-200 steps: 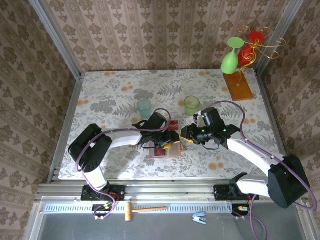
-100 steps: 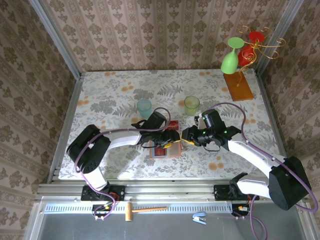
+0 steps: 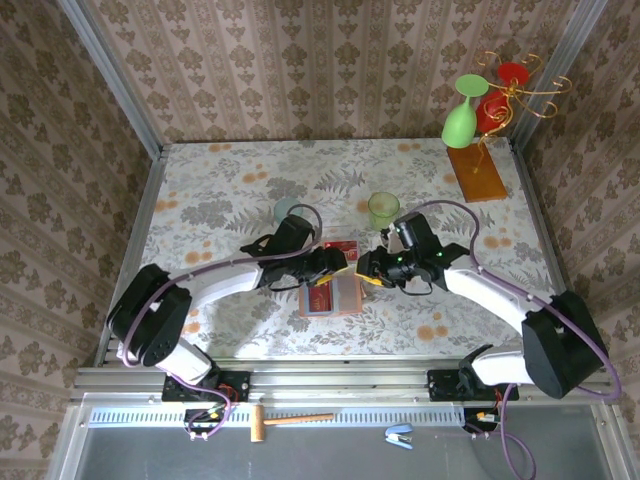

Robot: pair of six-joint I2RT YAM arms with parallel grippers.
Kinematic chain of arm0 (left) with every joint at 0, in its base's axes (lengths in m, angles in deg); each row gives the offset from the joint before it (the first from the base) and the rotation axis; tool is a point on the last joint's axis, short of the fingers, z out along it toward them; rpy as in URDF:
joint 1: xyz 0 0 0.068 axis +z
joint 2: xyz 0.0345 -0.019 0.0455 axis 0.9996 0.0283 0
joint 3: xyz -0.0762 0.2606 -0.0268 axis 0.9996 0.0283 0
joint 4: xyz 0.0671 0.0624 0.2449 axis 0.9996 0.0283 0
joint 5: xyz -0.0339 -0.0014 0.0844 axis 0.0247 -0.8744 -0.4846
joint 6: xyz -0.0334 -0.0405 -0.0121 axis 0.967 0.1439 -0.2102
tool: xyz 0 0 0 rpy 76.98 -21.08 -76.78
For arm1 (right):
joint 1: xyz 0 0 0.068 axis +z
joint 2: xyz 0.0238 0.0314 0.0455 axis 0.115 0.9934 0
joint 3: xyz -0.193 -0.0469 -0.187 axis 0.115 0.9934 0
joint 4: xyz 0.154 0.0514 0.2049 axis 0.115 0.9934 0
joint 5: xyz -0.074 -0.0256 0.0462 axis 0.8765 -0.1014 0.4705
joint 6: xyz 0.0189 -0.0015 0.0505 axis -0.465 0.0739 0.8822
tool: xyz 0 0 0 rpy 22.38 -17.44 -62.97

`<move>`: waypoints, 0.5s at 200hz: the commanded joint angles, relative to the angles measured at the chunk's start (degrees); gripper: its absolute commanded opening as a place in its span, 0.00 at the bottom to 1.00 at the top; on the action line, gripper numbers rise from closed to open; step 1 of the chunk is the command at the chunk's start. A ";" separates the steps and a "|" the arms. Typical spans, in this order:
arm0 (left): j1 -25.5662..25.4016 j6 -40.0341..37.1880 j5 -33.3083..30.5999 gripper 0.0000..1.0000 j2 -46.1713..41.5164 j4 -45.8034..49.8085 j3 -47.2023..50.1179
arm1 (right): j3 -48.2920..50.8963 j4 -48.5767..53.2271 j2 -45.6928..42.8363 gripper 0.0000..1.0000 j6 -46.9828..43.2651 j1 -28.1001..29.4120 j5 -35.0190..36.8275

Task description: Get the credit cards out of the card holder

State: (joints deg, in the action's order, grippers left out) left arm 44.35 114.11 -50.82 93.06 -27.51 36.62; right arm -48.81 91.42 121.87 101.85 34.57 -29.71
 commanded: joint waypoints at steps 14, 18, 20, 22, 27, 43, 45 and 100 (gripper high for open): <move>1.54 -1.26 -2.13 0.58 -5.65 2.88 4.45 | -4.90 -1.53 5.56 0.35 -0.48 3.28 -1.76; 1.70 -1.07 -2.28 0.59 -6.15 2.95 4.93 | -5.36 -1.68 6.15 0.35 -0.46 3.75 -1.77; 1.79 -1.03 -2.32 0.58 -6.43 2.89 5.20 | -5.60 -1.69 6.49 0.35 -0.48 3.94 -1.76; 1.83 -0.98 -2.37 0.58 -6.75 2.88 5.51 | -5.81 -1.69 6.75 0.35 -0.48 4.14 -1.76; 1.97 -0.86 -2.63 0.58 -7.45 2.88 6.14 | -6.49 -1.65 7.61 0.35 -0.48 4.63 -1.76; 2.53 -0.54 -3.12 0.58 -9.52 2.84 8.16 | -8.40 -1.67 10.19 0.35 -0.54 6.06 -1.98; 2.63 -0.57 -3.19 0.58 -9.76 2.82 8.38 | -8.60 -1.58 10.51 0.35 -0.54 6.23 -2.01; 3.92 0.86 -3.75 0.53 -13.47 0.77 14.46 | -12.17 -1.70 16.35 0.32 -0.40 9.16 -1.58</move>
State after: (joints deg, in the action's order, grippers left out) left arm 47.72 114.35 -53.70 80.80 -25.78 48.75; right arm -58.91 89.60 136.25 101.82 42.90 -30.63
